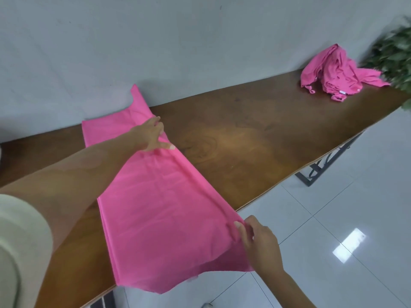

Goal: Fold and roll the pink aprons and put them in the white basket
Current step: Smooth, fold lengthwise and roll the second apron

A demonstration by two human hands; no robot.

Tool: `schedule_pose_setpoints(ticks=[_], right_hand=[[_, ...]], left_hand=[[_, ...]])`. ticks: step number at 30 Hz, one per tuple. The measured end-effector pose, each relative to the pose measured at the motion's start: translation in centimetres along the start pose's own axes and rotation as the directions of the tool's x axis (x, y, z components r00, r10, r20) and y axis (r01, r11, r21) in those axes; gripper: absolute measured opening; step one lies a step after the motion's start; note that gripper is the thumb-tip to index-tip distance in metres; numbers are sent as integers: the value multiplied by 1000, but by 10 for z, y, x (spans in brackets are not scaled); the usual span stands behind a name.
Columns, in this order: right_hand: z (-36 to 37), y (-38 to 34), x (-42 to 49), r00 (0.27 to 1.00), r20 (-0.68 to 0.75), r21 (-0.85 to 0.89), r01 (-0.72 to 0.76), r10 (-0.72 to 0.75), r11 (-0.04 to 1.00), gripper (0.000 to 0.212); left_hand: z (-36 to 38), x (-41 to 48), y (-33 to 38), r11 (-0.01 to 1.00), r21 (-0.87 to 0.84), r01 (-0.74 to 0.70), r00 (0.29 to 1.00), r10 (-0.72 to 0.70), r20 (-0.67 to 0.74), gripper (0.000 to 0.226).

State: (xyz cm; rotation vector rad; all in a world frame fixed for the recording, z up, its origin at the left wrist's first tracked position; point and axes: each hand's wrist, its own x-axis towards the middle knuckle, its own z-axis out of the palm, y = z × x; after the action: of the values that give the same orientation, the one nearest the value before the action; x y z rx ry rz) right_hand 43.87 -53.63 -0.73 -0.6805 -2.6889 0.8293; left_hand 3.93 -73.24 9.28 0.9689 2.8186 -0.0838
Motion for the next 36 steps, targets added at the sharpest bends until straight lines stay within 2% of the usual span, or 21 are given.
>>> schedule_pose_setpoints(ticks=[5,10,14,17,21,23,26,28,30,32,36], right_hand=[[-1,-19,-20,998,-38,-58,-57,55,997,36],[-15,-64,-47,997,-70,-130,5,-15,991,29],[-13,-105,-78,956,-233,-185,137,-179,973,16],[-3,-131,-100,905,-289,-274,235,-313,933,24],[16,-159,-131,864,-301,-286,323,-405,902,34],[32,-168,-147,866,-257,-274,359,-428,892,42],[60,-170,-170,892,-85,-238,414,-444,879,24],[74,-168,-181,911,-13,-203,401,-412,893,20],[79,-165,-189,928,10,-170,367,-371,914,21],[81,-162,-191,939,15,-163,343,-345,925,20],[77,-154,-188,963,68,-142,268,-261,953,22]], left_hand=[[-24,-21,-13,999,-11,-30,999,30,-34,91],[-44,-47,-40,998,-46,-42,995,37,-88,87],[-54,-72,-58,998,-59,-21,994,15,-106,85],[-56,-94,-74,998,-55,-29,992,22,-125,83],[-52,-122,-101,998,-59,-4,992,-4,-126,82],[-43,-135,-115,998,-54,-12,992,5,-127,75],[-24,-153,-133,999,-41,5,994,-9,-105,73],[-10,-164,-142,1000,10,28,995,-26,-98,79],[2,-173,-147,997,52,49,993,-43,-114,79],[10,-183,-143,998,33,50,991,-46,-127,69],[19,-195,-112,998,-40,-55,982,47,-181,59]])
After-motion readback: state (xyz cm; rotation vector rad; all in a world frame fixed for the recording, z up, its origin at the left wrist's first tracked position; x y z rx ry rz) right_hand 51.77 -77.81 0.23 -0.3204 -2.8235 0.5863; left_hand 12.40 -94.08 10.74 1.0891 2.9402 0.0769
